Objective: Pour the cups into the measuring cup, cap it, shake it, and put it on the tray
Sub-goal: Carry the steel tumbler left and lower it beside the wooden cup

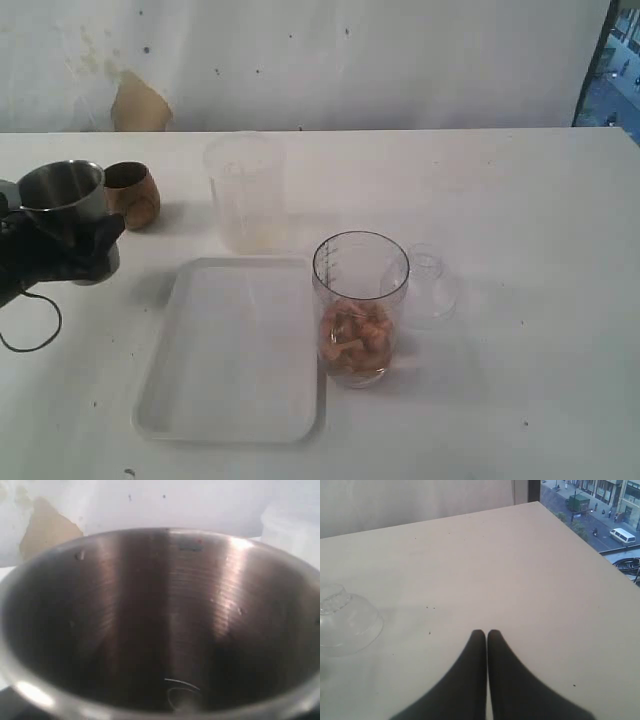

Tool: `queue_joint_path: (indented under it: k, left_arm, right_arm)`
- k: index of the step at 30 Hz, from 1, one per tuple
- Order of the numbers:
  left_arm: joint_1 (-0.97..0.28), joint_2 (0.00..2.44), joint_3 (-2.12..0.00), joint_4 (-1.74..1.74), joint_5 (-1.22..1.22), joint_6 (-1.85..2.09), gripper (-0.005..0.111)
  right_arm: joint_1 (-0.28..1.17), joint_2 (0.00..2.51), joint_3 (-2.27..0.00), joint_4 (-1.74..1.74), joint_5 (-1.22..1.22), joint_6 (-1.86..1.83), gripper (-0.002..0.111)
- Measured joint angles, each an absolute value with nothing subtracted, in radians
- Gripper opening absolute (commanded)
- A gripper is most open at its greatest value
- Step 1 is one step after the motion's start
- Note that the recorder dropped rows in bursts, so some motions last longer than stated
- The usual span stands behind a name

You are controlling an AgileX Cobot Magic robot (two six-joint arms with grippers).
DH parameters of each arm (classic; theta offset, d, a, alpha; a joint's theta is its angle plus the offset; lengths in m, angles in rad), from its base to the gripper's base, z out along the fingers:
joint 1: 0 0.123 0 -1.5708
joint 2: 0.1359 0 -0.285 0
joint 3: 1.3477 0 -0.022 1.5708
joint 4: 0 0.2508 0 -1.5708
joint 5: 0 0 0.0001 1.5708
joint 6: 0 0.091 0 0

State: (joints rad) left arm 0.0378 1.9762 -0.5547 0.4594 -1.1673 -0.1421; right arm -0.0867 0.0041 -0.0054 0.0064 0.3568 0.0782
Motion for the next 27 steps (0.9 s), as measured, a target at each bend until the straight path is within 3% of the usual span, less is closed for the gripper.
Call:
queue_joint_path:
  k: [13,24,27]
  left_arm:
    - [0.038,2.109,-0.710,0.563,-1.176,-0.127,0.000]
    - [0.038,2.155,-0.719,0.563,-1.184,-0.138,0.000]
    - [0.038,2.156,-0.719,0.563,-1.184,-0.138,0.007]
  right_arm:
    - [-0.087,0.004,-0.005,0.006,0.357,0.078,0.000]
    - [-0.087,0.004,-0.005,0.006,0.357,0.078,0.000]
    - [-0.087,0.004,-0.005,0.006,0.357,0.078,0.000]
